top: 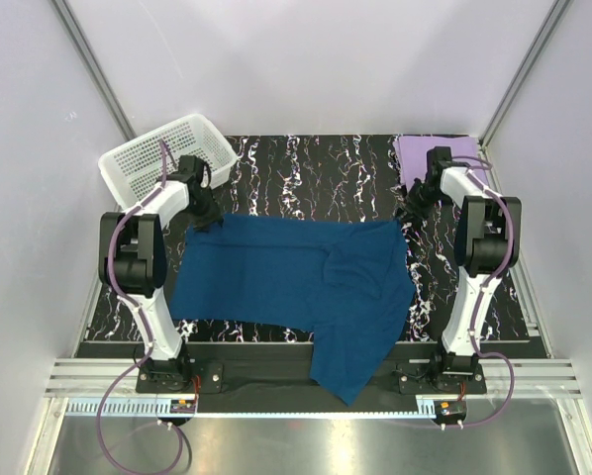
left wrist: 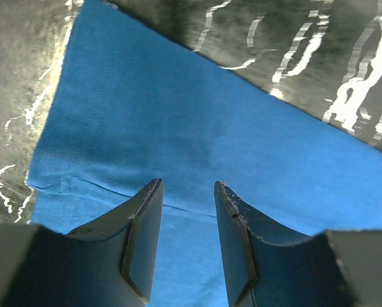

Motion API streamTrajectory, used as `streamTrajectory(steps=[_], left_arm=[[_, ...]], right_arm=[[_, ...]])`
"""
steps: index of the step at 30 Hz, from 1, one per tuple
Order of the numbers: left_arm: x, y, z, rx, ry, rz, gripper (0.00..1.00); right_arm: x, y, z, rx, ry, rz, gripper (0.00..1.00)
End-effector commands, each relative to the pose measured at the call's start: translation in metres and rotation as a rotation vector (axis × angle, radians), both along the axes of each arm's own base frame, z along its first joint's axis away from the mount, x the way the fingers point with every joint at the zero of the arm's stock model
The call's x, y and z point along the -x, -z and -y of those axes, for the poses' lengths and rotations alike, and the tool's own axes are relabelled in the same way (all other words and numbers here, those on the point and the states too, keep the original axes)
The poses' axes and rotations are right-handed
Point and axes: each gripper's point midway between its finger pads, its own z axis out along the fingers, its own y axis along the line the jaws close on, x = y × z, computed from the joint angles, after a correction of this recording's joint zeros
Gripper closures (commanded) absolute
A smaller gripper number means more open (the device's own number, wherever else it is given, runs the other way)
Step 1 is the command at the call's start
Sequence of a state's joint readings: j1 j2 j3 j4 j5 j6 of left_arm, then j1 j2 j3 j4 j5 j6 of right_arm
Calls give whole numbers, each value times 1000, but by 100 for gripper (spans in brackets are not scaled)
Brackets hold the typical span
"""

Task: Fold and stack the t-shirts
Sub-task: Fold the tshirt

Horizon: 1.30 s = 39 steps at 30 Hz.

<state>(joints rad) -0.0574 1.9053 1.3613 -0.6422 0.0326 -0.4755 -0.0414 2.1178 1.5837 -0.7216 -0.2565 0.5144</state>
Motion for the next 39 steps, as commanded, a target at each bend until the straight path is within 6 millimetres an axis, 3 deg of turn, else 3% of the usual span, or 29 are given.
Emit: streamTrajectory(steps=[1,6,10,13,20,22,24,25,26,28,29,31,32,34,35,37,38,39], left_arm=[[-15,-4,-13,-64,-16,36,57],[-14,10,-15,-71,-27,1,57],[-11,24,-10,-35,-29,-38,58],[-14,28,0,18,-22,-29,59],[-20,7,3,25,-3,48,57],[-23,-13,3,20,9,110,52],[-17,-20,6,27,27,124,47],[-14,-24,8,32,38,127,39],[-11,-38,10,39,47,157,37],[3,-42,13,38,61,150,30],[8,-56,16,40,71,177,28],[28,-60,19,33,89,160,22],[36,-63,19,21,92,159,21],[61,-74,19,-8,108,155,22],[70,-77,20,-14,114,159,24],[101,-74,18,-14,113,131,27],[111,-70,16,-14,100,114,34],[126,-70,15,-6,70,101,38]], right_arm=[[-20,-13,-1,-24,-22,74,76],[-21,-9,10,8,21,52,100],[-29,-16,35,135,69,97,100],[-45,-22,36,146,59,162,100],[-80,-32,46,200,11,197,100],[-85,-35,46,199,3,207,100],[-87,-37,45,195,-7,205,99],[-86,-39,47,205,-12,199,96],[-88,-45,46,203,-11,203,82],[-78,-51,44,189,-1,173,65],[-73,-58,45,192,6,167,51],[-53,-62,53,245,10,96,40],[-46,-75,54,259,4,99,35],[-20,-80,58,304,-12,36,32],[-11,-100,52,318,-29,64,32],[19,-101,43,338,-72,15,31],[32,-118,18,335,-132,53,31],[46,-121,5,339,-171,44,31]])
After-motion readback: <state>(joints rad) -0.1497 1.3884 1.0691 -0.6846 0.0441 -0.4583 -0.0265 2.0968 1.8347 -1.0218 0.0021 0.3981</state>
